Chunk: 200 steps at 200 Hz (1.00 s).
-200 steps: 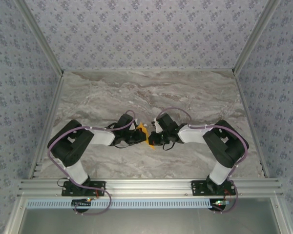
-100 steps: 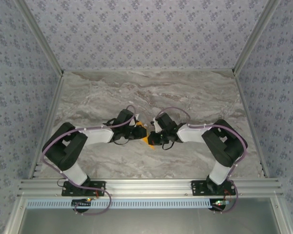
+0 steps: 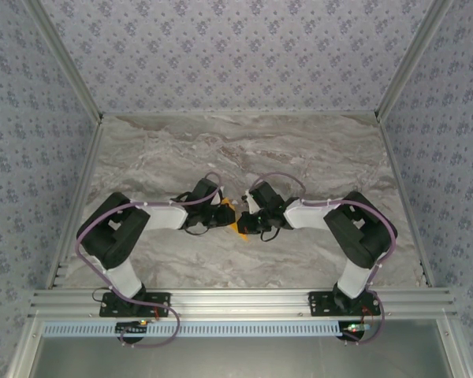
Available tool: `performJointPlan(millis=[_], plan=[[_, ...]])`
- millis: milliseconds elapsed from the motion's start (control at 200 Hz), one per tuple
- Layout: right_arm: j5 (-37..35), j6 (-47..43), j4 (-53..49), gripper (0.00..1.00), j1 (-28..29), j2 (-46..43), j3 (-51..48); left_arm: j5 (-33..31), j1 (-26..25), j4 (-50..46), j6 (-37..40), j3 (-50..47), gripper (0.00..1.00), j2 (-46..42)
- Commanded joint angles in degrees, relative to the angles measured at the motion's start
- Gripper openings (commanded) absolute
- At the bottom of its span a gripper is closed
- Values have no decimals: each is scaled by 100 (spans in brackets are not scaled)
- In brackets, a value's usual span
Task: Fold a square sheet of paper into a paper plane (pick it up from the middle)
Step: Fold the wing for the fifth time at the center of the table.
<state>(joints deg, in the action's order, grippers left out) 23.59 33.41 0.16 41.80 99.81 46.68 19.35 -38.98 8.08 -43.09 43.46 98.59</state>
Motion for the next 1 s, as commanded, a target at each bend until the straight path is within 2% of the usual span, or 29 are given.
performJointPlan(millis=[0,395,640,834,994], plan=[[-448,-155,-898,0,79,417,-215,-470,112,-257,-99,18,14,82],[-537,-203,-1014,0,51,442,-352,-644,867,-228,-217,-414,10,-136],[-516,-203,-1025,0,61,460,-347,-644,1205,-477,0,-523,10,-780],[-510,-203,-1029,0,66,476,-351,-376,1134,-278,74,-643,11,-1491],[-522,-186,-1040,0,88,497,-342,-363,716,71,16,-725,12,-1648]])
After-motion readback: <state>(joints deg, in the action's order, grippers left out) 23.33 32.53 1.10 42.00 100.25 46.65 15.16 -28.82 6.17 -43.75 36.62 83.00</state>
